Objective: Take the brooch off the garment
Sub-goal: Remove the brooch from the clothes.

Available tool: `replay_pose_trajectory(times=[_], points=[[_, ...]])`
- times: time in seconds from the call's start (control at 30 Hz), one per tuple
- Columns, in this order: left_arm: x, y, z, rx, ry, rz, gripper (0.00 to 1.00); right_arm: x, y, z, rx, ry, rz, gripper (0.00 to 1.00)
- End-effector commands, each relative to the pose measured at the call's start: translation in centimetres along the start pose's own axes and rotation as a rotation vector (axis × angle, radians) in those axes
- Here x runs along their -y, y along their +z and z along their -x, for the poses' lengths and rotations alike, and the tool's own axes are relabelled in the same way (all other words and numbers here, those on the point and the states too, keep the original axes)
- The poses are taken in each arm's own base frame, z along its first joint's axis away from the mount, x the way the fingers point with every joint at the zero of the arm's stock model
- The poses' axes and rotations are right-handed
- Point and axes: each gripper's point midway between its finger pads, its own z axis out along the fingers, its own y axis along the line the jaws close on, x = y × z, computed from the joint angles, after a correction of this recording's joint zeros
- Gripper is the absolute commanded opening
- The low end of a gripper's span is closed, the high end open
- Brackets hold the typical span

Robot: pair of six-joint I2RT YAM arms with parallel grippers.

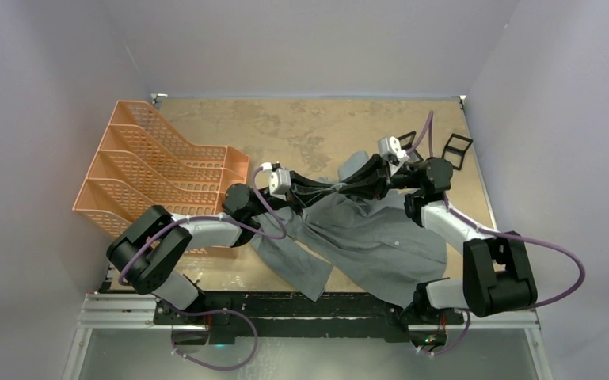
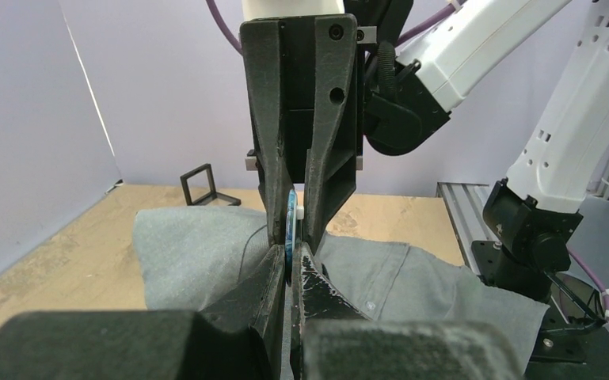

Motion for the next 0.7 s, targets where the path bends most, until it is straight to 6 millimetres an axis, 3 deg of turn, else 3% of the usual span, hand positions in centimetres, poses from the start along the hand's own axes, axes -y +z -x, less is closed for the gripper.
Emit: replay_pose_trajectory(times=[0.0,0.13,0.27,0.67], points=[[1.6,0.2,2.2,0.074,0.05,-0.068,0.0,-1.1,-0.1,0.5,0.008,-0.024,0.043,0.18],[1.7,0.4,2.1,0.067,0.053,-0.086,0.0,-2.0,-0.1,0.5,0.032,0.002,0.065,0.15],[2.0,0.6,2.1,0.064,0.054,-0.11,0.0,-0.9,0.0,0.1,0.048,0.052,0.057,0.12],[2.8,1.5,1.4,0.04,0.056,-0.128,0.0,-1.0,0.1,1.1,0.074,0.008,0.046,0.1]])
